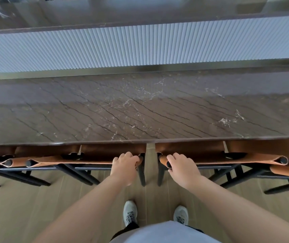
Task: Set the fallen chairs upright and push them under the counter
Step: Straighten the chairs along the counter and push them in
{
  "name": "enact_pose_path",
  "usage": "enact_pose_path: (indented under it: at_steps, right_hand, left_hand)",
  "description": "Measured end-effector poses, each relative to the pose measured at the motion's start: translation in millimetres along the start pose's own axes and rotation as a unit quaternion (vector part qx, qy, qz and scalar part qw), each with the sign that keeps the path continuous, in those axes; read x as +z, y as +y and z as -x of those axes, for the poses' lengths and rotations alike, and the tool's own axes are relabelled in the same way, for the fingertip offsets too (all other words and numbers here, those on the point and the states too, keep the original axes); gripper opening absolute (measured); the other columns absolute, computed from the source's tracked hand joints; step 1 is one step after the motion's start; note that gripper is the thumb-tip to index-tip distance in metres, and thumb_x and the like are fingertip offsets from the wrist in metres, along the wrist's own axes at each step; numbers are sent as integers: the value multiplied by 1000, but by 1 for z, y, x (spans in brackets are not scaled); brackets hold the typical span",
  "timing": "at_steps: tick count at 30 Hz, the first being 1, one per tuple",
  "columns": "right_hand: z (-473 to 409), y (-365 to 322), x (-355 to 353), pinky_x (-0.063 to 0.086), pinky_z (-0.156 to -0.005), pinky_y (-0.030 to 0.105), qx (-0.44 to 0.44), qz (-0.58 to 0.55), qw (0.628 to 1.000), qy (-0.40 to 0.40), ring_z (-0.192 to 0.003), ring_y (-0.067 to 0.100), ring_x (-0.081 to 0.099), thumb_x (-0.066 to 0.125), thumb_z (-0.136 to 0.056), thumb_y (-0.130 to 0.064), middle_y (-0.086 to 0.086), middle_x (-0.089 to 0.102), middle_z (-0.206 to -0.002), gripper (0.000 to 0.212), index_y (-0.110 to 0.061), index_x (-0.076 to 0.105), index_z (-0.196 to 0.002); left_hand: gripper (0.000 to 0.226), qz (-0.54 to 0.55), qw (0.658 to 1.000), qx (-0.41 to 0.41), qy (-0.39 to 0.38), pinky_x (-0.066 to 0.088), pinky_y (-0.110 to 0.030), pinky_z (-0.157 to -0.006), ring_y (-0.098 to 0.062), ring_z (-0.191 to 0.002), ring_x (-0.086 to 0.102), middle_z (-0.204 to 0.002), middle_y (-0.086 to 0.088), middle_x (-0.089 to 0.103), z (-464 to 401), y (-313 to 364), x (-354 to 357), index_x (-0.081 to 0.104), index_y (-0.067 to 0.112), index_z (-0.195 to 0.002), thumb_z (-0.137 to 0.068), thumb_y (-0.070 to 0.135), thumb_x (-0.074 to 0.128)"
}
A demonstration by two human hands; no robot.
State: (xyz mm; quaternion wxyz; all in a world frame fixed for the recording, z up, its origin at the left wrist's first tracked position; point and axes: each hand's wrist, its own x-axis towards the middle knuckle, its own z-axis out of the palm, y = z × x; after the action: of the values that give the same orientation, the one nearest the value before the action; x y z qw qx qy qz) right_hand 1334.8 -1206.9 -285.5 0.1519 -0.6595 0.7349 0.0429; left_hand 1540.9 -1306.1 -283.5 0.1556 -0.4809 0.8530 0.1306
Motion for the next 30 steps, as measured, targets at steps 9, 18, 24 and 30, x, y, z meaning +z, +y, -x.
enact_pose_path:
  at_steps: [9, 18, 24, 30]
  right_hand:
    - [-11, -3, 6, 49, -74, 36, -63, 28, 997, -32, -99, 28, 60, 46, -103, -20, 8, 59, -114, 25, -12, 49, -127]
    - [-15, 0, 8, 46, -73, 31, -72, 23, 997, -20, -97, 25, 64, 47, -103, -21, 7, 64, -112, 27, -11, 52, -128]
    - [-25, -9, 7, 36, -54, 29, -63, 36, 997, -18, -74, 23, 65, 67, -91, -16, 5, 66, -88, 19, -12, 62, -108]
    - [-26, -14, 3, 44, -66, 28, -64, 37, 997, -25, -90, 22, 64, 53, -99, -14, 5, 62, -105, 27, -13, 52, -126]
  left_hand:
    - [24, -90, 994, 59, -18, 40, -36, -80, -24, -108, 57, -113, 2, 60, -7, -23, -6, 53, 29, -118, -97, 39, 50]
    - [30, -116, 983, 133, -47, 48, -37, -73, -26, -104, 60, -111, 1, 59, -20, -30, -18, 57, 25, -119, -95, 41, 49]
    - [29, -108, 981, 150, -53, 43, -35, -69, -26, -105, 60, -113, 1, 59, -25, -28, -22, 59, 24, -117, -95, 40, 49]
    - [28, -99, 983, 145, -54, 39, -35, -65, -25, -104, 57, -112, 2, 57, -25, -30, -20, 57, 25, -117, -95, 41, 51]
